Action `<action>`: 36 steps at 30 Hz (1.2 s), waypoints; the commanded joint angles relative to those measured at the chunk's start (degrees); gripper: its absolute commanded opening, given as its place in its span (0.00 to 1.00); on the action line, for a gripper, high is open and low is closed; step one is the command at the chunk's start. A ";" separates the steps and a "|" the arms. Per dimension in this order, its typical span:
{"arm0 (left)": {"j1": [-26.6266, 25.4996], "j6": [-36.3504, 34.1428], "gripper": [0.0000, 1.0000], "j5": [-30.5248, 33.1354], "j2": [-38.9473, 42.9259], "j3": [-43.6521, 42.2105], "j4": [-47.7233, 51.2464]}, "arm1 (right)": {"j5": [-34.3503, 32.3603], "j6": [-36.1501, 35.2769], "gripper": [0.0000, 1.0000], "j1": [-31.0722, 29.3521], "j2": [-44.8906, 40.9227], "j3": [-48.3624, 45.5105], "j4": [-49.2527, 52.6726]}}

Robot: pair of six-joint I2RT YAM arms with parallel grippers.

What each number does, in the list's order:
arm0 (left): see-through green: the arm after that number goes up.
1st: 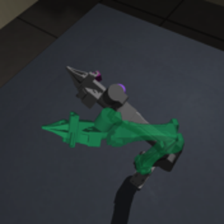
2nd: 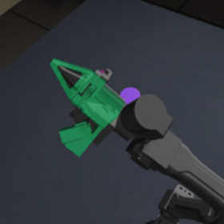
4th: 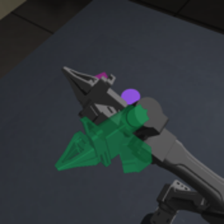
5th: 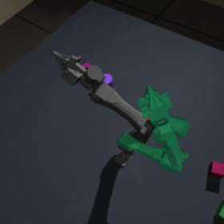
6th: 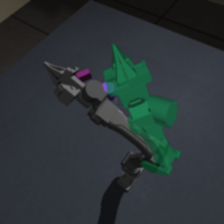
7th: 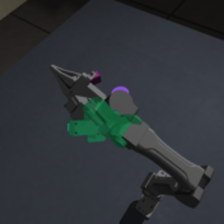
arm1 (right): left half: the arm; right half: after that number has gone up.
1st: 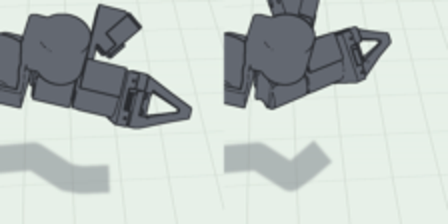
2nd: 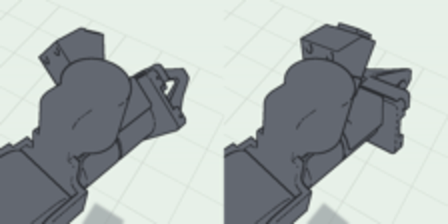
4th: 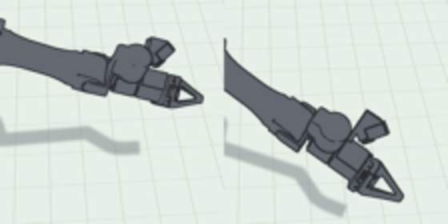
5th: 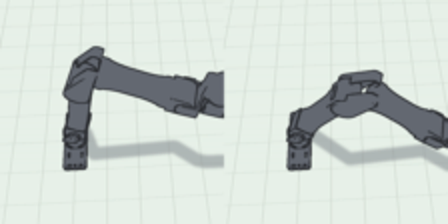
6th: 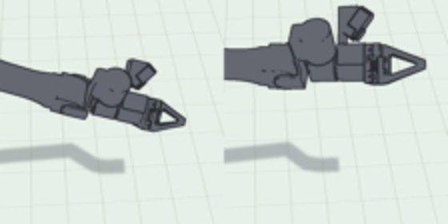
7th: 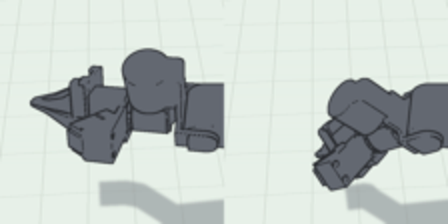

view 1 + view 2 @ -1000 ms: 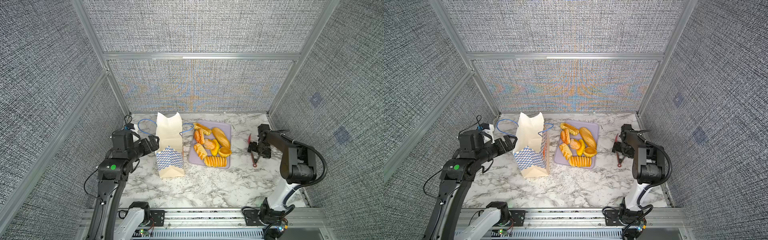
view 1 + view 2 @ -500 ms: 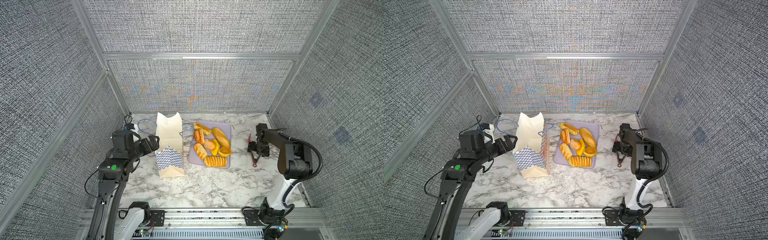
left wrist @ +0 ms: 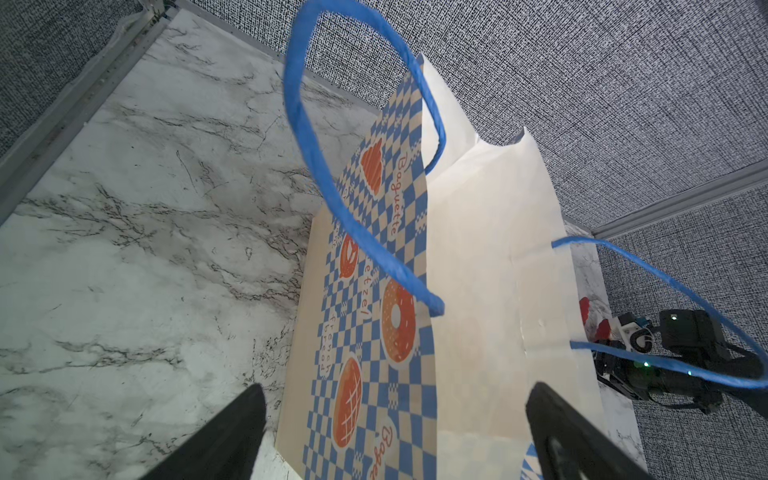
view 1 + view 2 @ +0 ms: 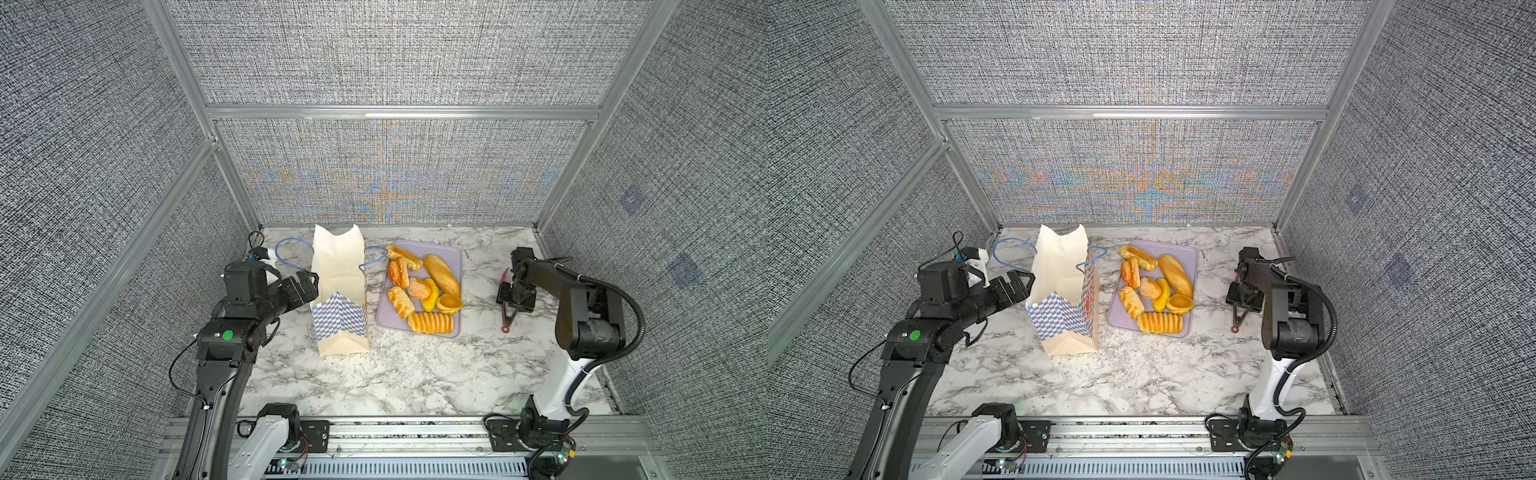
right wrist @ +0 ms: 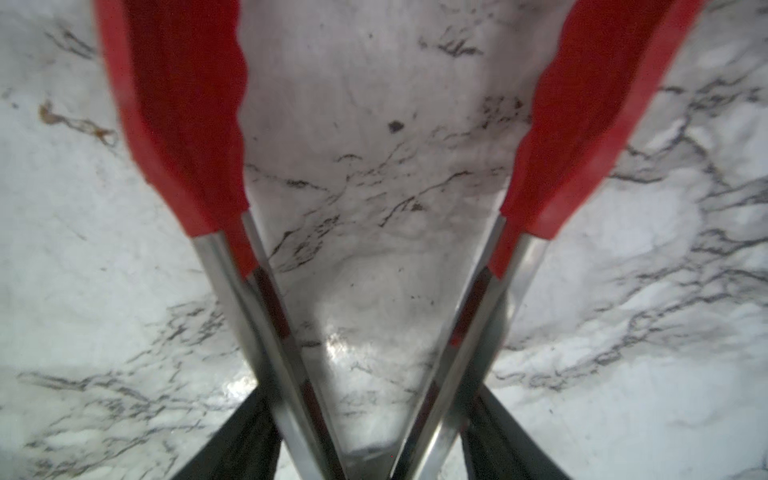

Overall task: Place the fake bread into the paper bag
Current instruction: 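Lower the right gripper over the red tongs and close on their handles, then lift the tongs with the right gripper and carry them over the tray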

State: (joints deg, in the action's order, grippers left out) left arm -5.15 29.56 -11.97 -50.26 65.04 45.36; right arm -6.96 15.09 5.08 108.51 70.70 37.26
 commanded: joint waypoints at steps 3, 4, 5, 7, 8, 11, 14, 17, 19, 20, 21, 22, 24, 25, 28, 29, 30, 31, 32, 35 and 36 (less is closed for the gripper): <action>0.05 -0.46 0.98 0.80 -0.42 1.20 -0.31 | -0.89 -0.14 0.58 -0.56 -4.42 -2.54 1.61; -0.01 -0.62 0.99 0.89 -0.54 1.52 -0.17 | -0.92 -0.09 0.57 -0.85 -5.72 -2.90 1.69; -0.01 -0.75 0.99 1.04 -0.70 1.80 -0.10 | -0.80 0.01 0.57 -1.17 -7.03 -3.22 1.93; -0.02 -0.95 0.98 1.17 -1.11 2.32 0.13 | -0.62 0.16 0.55 -1.87 -10.12 -3.76 2.47; -0.02 -0.95 0.98 1.24 -1.24 2.46 0.20 | -0.45 0.20 0.55 -2.26 -11.49 -3.89 2.72; 0.00 -0.91 0.99 1.19 -1.66 2.99 0.16 | 0.40 0.65 0.54 -3.51 -15.75 -3.90 3.93; 0.05 -0.65 0.98 1.23 -1.77 3.34 0.16 | 1.57 0.99 0.53 -4.78 -20.12 -3.51 5.22; -0.01 -0.47 0.98 1.55 -1.67 3.74 0.51 | 3.45 1.59 0.51 -5.42 -24.17 -2.89 6.45; -0.03 -0.39 0.98 1.75 -1.60 4.00 0.82 | 5.59 1.99 0.50 -5.46 -26.83 -2.69 6.78; 0.02 -0.38 0.98 1.89 -1.50 4.13 0.95 | 6.91 2.10 0.49 -5.45 -28.03 -2.46 6.94; 0.00 -0.30 0.98 2.11 -1.46 4.19 1.04 | 8.10 2.29 0.48 -5.47 -29.23 -2.26 7.25; 0.02 -0.29 0.98 2.21 -1.42 4.29 1.16 | 9.21 2.41 0.47 -5.48 -30.12 -2.08 7.46; 0.03 -0.66 0.98 2.91 -1.66 4.89 1.89 | 12.02 2.81 0.47 -5.50 -32.13 -1.95 7.74; -0.01 -0.97 0.99 3.39 -1.83 5.20 2.43 | 13.50 2.85 0.47 -5.48 -33.02 -1.81 7.91; 0.05 -1.45 0.98 4.04 -2.28 6.14 3.15 | 19.09 3.26 0.46 -5.45 -35.36 -1.60 7.67; 0.05 -1.60 0.98 4.14 -2.45 6.39 3.32 | 20.85 3.60 0.45 -5.50 -36.00 -1.51 7.61; 0.05 -1.61 0.98 4.16 -2.68 6.71 3.48 | 22.50 3.94 0.45 -5.45 -36.52 -1.52 7.41; 0.04 -1.69 0.98 4.30 -2.89 6.90 3.51 | 24.07 4.17 0.45 -5.56 -36.97 -1.53 7.29; 0.04 -1.82 0.98 4.32 -3.16 7.18 3.57 | 25.83 4.49 0.45 -5.57 -37.37 -1.69 6.98; 0.02 -2.44 0.98 4.42 -4.66 8.46 4.26 | 30.01 4.45 0.45 -6.01 -39.07 -2.37 5.90; 0.05 -2.77 0.99 4.45 -5.35 9.08 4.75 | 30.82 4.18 0.45 -6.42 -39.72 -2.49 5.69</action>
State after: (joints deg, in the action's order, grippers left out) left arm -5.15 28.45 -8.40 -54.59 73.01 48.62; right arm 17.21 19.07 -0.69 70.02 68.47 44.51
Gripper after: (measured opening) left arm 0.984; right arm 0.450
